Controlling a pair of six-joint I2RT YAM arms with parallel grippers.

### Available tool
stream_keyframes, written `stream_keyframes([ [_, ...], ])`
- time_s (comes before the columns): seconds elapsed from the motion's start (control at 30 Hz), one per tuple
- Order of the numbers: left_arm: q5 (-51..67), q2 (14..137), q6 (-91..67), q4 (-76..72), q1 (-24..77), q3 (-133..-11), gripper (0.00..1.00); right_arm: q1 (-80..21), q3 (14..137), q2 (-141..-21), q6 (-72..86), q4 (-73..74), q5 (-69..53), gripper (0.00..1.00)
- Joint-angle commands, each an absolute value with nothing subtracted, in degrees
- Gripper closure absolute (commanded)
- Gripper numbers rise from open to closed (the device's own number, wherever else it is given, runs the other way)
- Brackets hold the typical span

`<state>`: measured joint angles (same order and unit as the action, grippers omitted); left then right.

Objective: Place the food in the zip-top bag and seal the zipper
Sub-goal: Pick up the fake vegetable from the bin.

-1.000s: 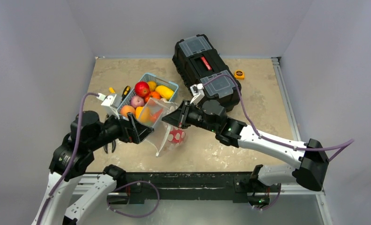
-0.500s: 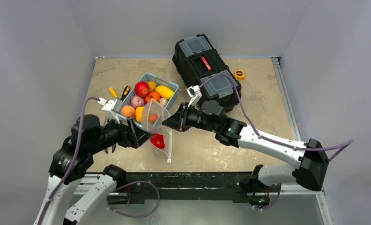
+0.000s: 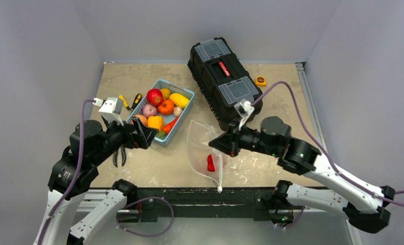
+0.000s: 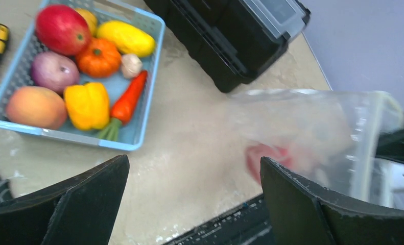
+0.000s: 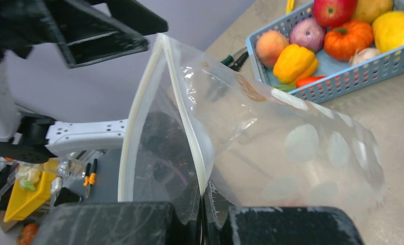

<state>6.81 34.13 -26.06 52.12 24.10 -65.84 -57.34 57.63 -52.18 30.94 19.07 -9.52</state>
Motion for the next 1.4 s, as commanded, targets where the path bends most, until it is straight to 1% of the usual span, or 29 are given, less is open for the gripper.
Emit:
stream_keyframes([
  [0.0,-3.25,38.08,-22.0,47.89,24.17,-67.73,0.0,-57.33,57.63,-48.09,30.73,23.66,-6.8,1.0],
  [0.07,-5.24,40.59,-25.26,46.72,23.28,-67.71,0.0,-57.31,56.05,-49.2,33.95,19.51,-7.03,1.0],
  [0.2,5.78,45.5,-28.92,38.39,15.98,-65.38,0.0,-57.32,53.22,-57.07,41.03,12.63,-1.32,1.0],
  [0.27,10.29,50.14,-30.16,38.39,10.85,-66.49,0.0,-57.3,52.53,-61.58,42.98,8.37,-0.08,1.0],
  [0.33,11.37,55.47,-28.49,38.97,8.69,-68.39,0.0,-57.35,52.9,-66.12,43.42,5.28,1.6,1.0],
  [0.4,11.99,60.93,-26.89,40.24,7.82,-71.14,0.0,-57.32,54.24,-70.2,43.31,4.2,3.83,1.0],
  [0.5,13.88,65.91,-25.31,32.19,7.65,-70.01,0.0,-57.32,54.72,-73.86,43.39,2.0,5.26,1.0],
  [0.53,13.24,68.09,-24.97,31.83,7.58,-71.07,0.0,-57.31,54.67,-74.69,43.54,1.11,4.97,1.0],
  [0.67,12.43,82.77,-19.94,38.63,7.56,-80.71,0.0,-57.35,54.33,-75.75,43.99,-1.38,4.08,1.0],
  [0.77,12.04,89.78,-14.82,42.45,7.7,-83.73,0.01,-57.22,55.25,-75.76,43.35,-0.76,4.44,1.0],
  [0.83,11.38,92.07,-13.53,41.69,7.94,-81.93,0.01,-57.26,55.49,-75.64,43.08,-0.42,4.36,1.0],
  [0.9,11.74,95.32,-11.59,45.72,8.55,-84.65,0.01,-57.22,55.22,-75.59,42.82,-0.87,4.51,1.0],
  [0.97,5.72,96.52,-10.06,48.35,9.99,-85.4,0.01,-57.07,55.61,-76.01,42.15,-0.42,5.05,1.0],
  [1.03,3.08,96.39,-9.41,49.07,10.54,-85.06,0.01,-56.85,56.62,-76.52,41.09,-0.09,5.58,1.0],
  [1.17,1.64,95.98,-9.15,51.08,10.71,-84.1,0.06,-56.39,58.32,-77.17,40.09,2.7,6.41,1.0],
  [1.3,0.58,97.06,-9.09,52.28,11.17,-83.85,0.07,-56.3,57.96,-76.95,40.19,2.72,6.5,1.0],
  [1.37,2.25,98.62,-9.03,51.7,11.16,-84.39,0.14,-56.17,58.26,-77.11,40.09,3.27,6.33,1.0],
])
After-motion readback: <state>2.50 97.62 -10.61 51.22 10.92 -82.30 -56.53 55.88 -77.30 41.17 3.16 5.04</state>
